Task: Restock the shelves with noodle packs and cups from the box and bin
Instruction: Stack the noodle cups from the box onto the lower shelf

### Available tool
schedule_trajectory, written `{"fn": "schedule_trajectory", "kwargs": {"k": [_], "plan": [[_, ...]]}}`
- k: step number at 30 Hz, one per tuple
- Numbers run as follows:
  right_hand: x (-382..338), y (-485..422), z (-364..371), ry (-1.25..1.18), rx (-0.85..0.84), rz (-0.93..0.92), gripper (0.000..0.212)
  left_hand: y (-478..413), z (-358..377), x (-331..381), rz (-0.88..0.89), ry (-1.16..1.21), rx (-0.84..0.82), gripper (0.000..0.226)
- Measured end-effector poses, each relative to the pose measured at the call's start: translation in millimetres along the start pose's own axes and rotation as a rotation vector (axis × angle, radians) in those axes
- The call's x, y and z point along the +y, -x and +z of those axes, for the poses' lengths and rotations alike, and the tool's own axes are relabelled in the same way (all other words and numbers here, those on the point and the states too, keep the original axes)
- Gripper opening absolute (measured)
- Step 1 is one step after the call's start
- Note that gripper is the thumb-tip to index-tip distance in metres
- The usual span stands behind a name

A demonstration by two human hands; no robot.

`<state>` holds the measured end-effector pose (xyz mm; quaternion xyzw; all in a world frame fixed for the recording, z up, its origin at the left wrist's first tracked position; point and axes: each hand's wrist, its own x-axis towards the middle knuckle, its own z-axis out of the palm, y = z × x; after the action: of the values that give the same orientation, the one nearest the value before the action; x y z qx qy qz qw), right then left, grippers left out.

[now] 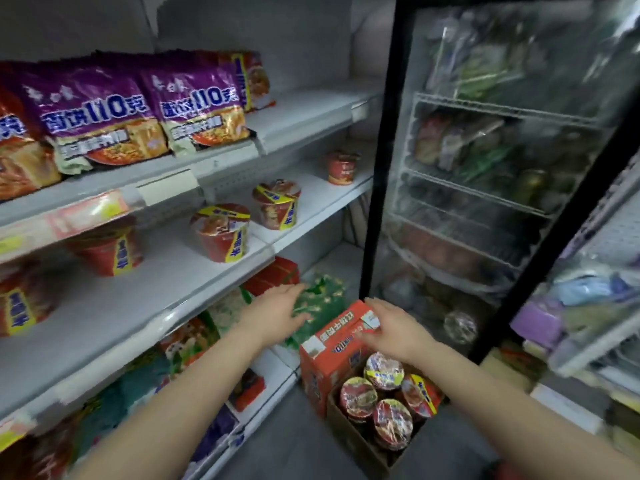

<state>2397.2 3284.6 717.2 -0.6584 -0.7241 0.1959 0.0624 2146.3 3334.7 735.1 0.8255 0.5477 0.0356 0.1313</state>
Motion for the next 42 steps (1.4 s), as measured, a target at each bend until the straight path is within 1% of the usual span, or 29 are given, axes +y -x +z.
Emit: {"fn": "schedule_trajectory", "kwargs": {"k": [4,8,10,12,15,18,22,25,26,28,29,30,32,33,36,37,38,40,42], "plan": [[39,4,6,-0.091,0.023,0.190,0.091,-53,14,14,0.114,0.002,-0.093,0.071],[67,10,29,-0.155,0.001,0.388,0.085,-91,38,18,0.213,-0.011,-0.196,0.069],[78,15,48,-0.215,0.011,0.482,0.083,-101,54,18,0.251,0.016,-0.278,0.066],[87,23,68,-0.273,0.004,0.584,0.081,-115,74,13,0.281,0.020,-0.342,0.069],[98,37,100,-0.369,-0.023,0.699,0.071,-129,110,9,0.276,0.080,-0.439,0.073],[101,48,116,-0.433,-0.046,0.798,0.066,-126,144,10,0.236,0.084,-0.537,0.067],[122,51,137,-0.526,-0.111,0.886,0.073,-131,183,18,0.151,0.137,-0.633,0.054],[146,56,157,-0.567,-0.160,0.947,0.075,-132,211,22,0.041,0.205,-0.655,0.049],[155,55,162,-0.571,-0.166,0.960,0.074,-133,217,24,-0.007,0.240,-0.653,0.051],[173,49,172,-0.589,-0.160,0.972,0.073,-142,251,18,-0.063,0.313,-0.637,0.065],[183,43,179,-0.611,-0.147,0.987,0.072,-146,269,14,-0.095,0.346,-0.647,0.066],[193,35,188,-0.639,-0.134,1.013,0.071,-150,282,14,-0.127,0.369,-0.663,0.057],[215,20,214,-0.686,-0.107,1.062,0.069,-155,313,13,-0.177,0.411,-0.699,0.031],[227,11,228,-0.699,-0.090,1.079,0.068,-157,330,14,-0.197,0.445,-0.701,0.021],[265,-18,280,-0.779,-0.052,1.158,0.066,-163,394,6,-0.286,0.579,-0.696,0.008],[277,-26,299,-0.798,-0.051,1.186,0.065,-164,416,4,-0.355,0.651,-0.714,0.005],[290,-33,318,-0.808,-0.053,1.209,0.064,-164,439,1,-0.468,0.690,-0.765,0.004],[315,-48,355,-0.810,-0.046,1.243,0.062,-165,484,-7,-0.686,0.733,-0.907,0.013],[338,-62,392,-0.831,-0.030,1.284,0.061,-171,530,-18,-0.786,0.752,-0.956,0.027]]}}
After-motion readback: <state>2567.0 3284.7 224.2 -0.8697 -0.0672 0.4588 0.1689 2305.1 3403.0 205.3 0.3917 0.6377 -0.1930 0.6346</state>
